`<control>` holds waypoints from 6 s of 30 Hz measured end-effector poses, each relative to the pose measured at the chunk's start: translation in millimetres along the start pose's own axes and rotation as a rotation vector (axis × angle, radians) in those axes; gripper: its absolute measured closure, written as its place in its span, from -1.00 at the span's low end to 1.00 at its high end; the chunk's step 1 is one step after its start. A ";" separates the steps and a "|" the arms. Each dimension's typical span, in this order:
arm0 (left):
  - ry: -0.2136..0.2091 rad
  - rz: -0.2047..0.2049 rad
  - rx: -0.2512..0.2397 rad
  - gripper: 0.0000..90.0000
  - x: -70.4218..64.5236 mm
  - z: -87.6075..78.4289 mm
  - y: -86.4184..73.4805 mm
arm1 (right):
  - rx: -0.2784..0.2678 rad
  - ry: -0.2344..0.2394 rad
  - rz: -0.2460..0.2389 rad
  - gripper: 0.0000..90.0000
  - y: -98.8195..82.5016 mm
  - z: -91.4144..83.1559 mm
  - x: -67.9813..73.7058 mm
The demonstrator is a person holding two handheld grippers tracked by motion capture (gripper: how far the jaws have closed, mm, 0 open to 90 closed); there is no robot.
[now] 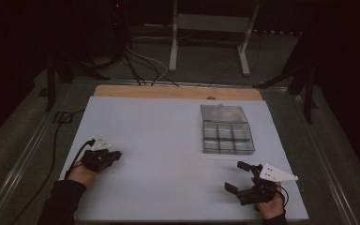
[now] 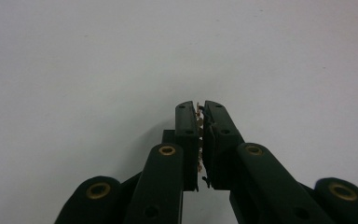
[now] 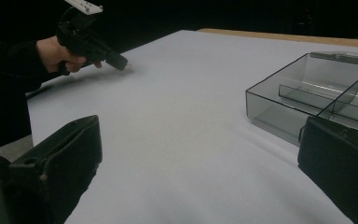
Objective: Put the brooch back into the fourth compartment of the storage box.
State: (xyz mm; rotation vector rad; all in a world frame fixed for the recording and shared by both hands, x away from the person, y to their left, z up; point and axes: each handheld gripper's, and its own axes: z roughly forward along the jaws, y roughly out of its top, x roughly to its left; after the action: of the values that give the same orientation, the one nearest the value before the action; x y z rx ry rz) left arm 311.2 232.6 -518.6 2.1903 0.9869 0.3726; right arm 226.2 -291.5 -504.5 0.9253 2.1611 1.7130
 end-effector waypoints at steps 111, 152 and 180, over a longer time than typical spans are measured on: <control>-0.453 0.287 -0.099 0.93 -153.0 133.0 206.7 | -0.024 0.018 -0.006 -1.00 1.8 -5.8 2.4; -0.465 0.178 -0.146 -0.97 -108.9 80.8 176.7 | -0.008 0.017 -0.002 -1.00 1.0 -3.5 1.6; -0.345 0.090 -0.184 -0.97 -46.3 -3.6 78.1 | -0.003 0.012 0.003 -1.00 0.8 -1.3 1.2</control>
State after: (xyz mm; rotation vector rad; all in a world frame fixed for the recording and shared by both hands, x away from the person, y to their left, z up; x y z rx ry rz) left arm 320.8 163.4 -460.6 2.0462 0.6409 0.1135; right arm 224.9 -291.7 -503.1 0.9200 2.1651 1.7268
